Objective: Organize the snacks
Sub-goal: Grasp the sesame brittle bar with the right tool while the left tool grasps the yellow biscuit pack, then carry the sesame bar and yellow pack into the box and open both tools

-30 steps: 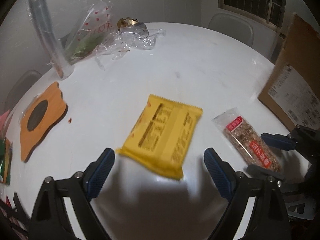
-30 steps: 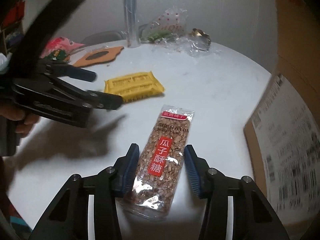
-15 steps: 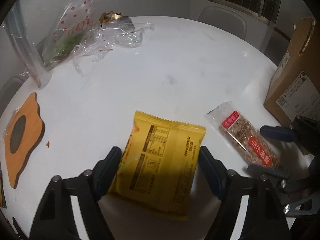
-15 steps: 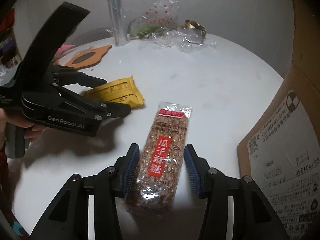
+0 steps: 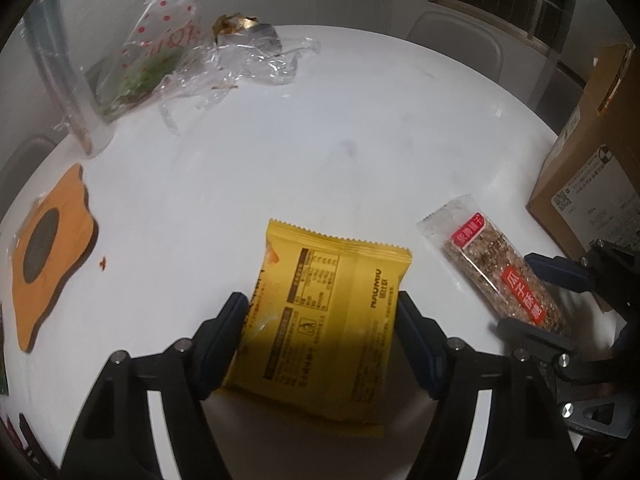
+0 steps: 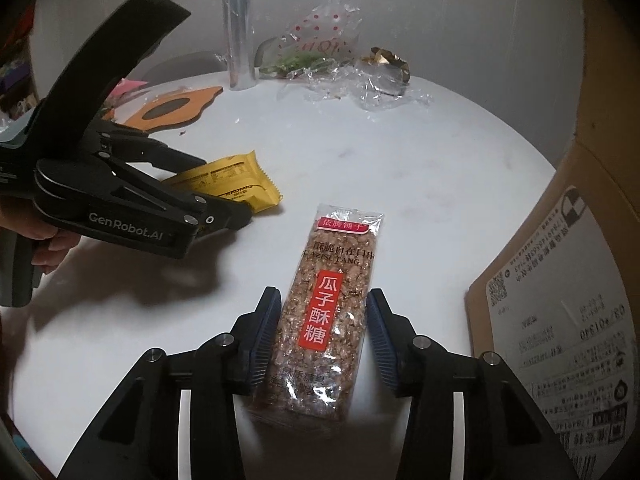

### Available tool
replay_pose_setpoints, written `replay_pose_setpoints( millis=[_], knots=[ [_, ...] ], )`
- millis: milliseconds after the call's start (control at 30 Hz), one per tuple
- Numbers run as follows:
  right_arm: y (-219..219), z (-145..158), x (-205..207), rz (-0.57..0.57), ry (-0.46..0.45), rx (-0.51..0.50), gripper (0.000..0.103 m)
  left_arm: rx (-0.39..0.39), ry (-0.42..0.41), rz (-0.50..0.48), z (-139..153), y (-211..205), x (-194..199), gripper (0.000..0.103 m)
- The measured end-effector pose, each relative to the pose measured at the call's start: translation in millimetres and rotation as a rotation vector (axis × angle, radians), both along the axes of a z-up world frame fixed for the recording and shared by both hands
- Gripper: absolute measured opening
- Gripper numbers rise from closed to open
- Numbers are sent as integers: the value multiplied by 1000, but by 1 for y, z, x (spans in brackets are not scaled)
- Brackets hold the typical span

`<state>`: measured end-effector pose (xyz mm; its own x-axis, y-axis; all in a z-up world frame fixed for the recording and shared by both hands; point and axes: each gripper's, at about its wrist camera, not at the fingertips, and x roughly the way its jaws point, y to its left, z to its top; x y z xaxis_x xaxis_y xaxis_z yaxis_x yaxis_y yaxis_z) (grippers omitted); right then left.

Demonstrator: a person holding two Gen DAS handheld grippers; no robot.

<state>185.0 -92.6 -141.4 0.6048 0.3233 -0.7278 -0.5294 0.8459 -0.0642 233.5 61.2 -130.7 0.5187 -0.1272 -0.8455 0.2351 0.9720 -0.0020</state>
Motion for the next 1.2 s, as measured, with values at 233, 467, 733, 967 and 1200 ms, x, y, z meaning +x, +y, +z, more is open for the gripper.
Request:
replay_pose_setpoints(
  millis=[233,467,733,967,1200],
  knots=[
    [2,11,-16,43,-35,22,40,1,-42,22,18,4,-23,70],
    [3,36,-39,100,-86,80,40,-9,-135,61,60,8,-58,70],
    [-4,97,-81,166,-257,105,40,-18,-311,85,141,3,-110,70],
    [-36,154,-111,177,-389,157,40,-27,-449,17,211,-32,-132,70],
    [-106,184,-114,76,-438,201,40,-46,-491,-160,250,-108,-128,70]
  ],
)
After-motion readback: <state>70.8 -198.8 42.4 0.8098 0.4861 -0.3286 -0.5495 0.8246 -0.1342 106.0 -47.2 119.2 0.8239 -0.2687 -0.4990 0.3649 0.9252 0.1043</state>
